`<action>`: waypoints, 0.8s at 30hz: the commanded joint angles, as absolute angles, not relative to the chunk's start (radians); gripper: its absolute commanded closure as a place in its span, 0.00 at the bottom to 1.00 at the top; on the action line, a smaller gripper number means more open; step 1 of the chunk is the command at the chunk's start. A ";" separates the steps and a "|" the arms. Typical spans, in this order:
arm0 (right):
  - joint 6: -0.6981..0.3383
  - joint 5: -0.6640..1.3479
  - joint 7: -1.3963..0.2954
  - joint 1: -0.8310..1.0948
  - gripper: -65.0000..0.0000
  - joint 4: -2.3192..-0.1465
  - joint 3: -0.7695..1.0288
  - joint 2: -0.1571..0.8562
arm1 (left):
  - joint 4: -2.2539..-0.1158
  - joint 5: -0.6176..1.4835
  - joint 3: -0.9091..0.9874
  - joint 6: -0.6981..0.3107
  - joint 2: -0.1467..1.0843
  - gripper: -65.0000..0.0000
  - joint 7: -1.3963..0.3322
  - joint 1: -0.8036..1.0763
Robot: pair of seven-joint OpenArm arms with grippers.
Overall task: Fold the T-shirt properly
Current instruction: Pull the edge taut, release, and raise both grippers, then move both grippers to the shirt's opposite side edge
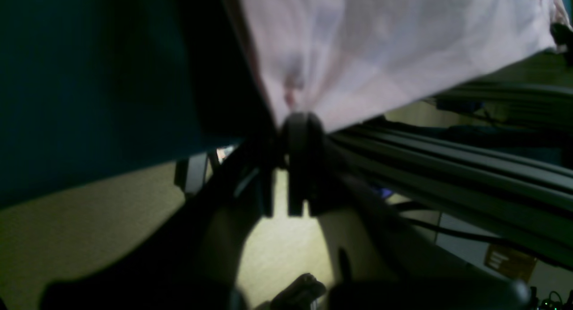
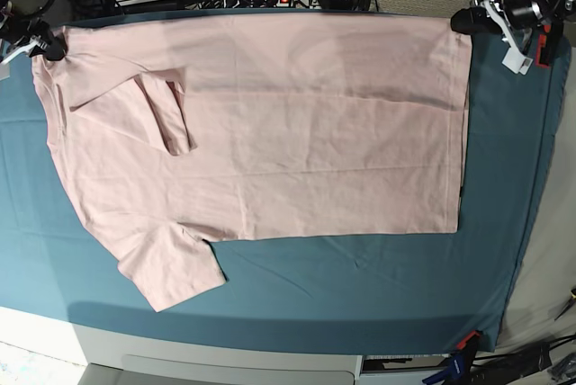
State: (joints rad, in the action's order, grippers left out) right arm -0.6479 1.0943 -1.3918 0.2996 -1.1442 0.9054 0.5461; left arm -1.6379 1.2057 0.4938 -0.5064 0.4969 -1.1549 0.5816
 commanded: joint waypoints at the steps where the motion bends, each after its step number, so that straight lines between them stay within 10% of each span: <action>1: -0.641 1.084 -1.396 0.305 1.00 -1.151 0.917 0.576 | -1.644 1.171 0.501 -0.502 0.516 1.00 -1.158 0.589; 4: -0.641 1.082 -1.396 0.305 0.95 -1.151 0.917 0.576 | -1.644 1.158 0.502 -0.606 0.516 0.72 -1.127 0.590; 7: -0.641 1.074 -1.396 0.304 0.56 -1.151 0.918 0.577 | -1.645 1.100 0.504 -0.653 0.516 0.40 -1.106 0.581; 24: -0.646 0.874 -1.234 -0.168 0.55 -1.151 0.886 0.782 | -1.742 0.929 0.720 -0.538 0.838 0.53 -1.037 0.304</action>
State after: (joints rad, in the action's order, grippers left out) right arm -0.6441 0.8452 -1.2644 -0.1524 -1.1366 0.8818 0.7471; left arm -1.7233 0.9142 0.7067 -0.5388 0.7979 -1.0672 0.3180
